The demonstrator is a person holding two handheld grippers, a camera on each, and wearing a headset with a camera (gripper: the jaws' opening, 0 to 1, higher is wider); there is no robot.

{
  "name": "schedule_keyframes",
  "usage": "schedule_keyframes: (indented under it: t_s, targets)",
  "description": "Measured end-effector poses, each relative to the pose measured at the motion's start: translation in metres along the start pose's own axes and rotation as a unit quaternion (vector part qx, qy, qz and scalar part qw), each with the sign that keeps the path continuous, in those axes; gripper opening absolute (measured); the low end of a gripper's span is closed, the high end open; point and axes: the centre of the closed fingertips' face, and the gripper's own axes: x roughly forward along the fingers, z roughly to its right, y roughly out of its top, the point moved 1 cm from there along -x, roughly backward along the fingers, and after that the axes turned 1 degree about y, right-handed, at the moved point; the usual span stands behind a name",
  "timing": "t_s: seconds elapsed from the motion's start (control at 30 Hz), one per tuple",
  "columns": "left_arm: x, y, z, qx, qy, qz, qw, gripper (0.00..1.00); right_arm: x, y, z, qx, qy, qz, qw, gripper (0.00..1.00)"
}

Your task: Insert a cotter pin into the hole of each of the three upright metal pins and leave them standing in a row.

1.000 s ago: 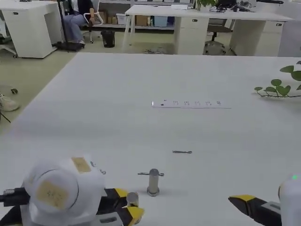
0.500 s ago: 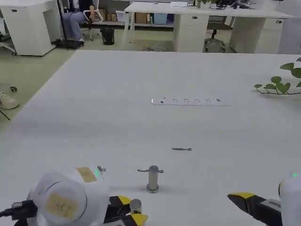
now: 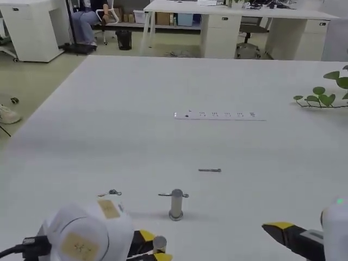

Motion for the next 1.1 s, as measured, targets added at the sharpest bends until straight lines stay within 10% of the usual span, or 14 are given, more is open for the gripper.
schedule_keyframes:
  t_s: [0.53, 0.73, 1.1]
  targets:
    - [-0.003, -0.004, 0.004, -0.011, -0.015, 0.009, 0.9998, 0.12, 0.002, -0.001, -0.003, -0.004, 0.005, -0.004, 1.0000, 0.91]
    - [-0.009, -0.008, 0.012, -0.020, -0.034, -0.004, 0.9992, 0.30, 0.002, 0.002, -0.004, -0.010, 0.006, -0.006, 0.9999, 0.91]
    - [-0.027, 0.005, 0.015, -0.097, -0.040, 0.041, 0.9936, 0.51, 0.001, 0.005, 0.001, -0.015, 0.009, -0.013, 0.9998, 0.91]
